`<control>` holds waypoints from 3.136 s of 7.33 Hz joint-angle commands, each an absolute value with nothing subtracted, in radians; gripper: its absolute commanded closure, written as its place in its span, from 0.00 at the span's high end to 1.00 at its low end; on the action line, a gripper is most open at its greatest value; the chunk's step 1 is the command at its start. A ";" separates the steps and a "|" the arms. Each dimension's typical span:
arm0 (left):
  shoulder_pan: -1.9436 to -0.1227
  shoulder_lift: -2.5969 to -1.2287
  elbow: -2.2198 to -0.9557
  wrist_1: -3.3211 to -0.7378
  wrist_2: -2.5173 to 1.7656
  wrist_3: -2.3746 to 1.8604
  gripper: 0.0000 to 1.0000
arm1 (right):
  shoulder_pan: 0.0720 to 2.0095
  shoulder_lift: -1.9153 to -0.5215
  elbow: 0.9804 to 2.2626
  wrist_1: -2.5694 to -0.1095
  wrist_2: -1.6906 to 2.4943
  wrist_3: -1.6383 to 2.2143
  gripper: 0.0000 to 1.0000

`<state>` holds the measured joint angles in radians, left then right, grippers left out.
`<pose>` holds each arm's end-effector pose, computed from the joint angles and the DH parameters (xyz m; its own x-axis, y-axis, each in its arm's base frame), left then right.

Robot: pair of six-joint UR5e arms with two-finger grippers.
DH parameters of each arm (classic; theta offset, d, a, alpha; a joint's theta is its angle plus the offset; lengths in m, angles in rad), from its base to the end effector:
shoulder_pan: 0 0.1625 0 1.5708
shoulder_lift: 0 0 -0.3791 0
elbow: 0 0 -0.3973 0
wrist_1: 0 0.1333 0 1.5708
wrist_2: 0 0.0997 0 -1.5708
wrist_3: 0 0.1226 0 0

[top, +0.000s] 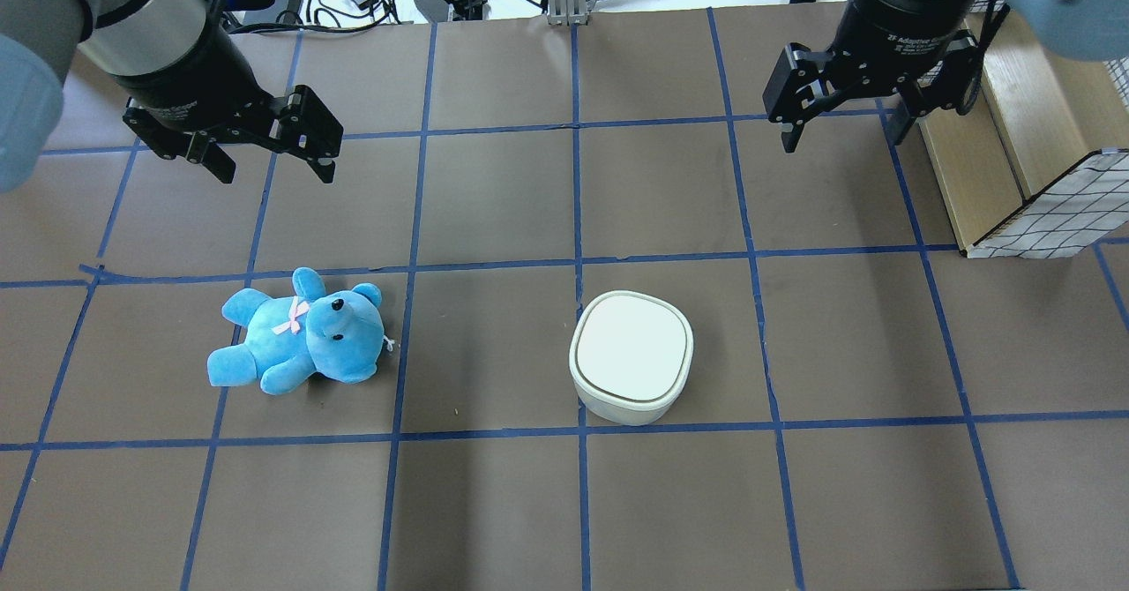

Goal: Open trash can with right arm

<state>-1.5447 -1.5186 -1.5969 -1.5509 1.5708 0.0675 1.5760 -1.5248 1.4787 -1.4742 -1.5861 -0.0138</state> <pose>-0.1207 -0.4859 0.4336 -0.9991 0.0413 -0.0031 0.0414 0.9981 -0.0459 0.1341 -0.5070 0.4320 -0.9997 -0.0198 0.0146 -0.0190 0.9985 0.0507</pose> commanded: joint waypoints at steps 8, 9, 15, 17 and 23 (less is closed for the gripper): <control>-1.545 -1.519 -1.597 -1.551 1.571 0.067 1.00 | 1.575 -1.525 1.479 -1.474 -1.586 -0.014 1.00; -1.545 -1.519 -1.597 -1.551 1.571 0.067 1.00 | 1.575 -1.525 1.479 -1.474 -1.586 -0.014 1.00; -1.545 -1.519 -1.597 -1.551 1.571 0.067 1.00 | 1.577 -1.525 1.479 -1.474 -1.586 -0.014 1.00; -1.545 -1.519 -1.597 -1.551 1.571 0.066 1.00 | 1.578 -1.526 1.479 -1.476 -1.585 -0.002 1.00; -1.545 -1.519 -1.597 -1.551 1.571 0.067 1.00 | 1.582 -1.528 1.482 -1.474 -1.566 0.055 1.00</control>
<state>-1.5447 -1.5186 -1.5969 -1.5515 1.5708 0.0675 1.5811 -1.5275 1.4815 -1.4742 -1.5671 0.0426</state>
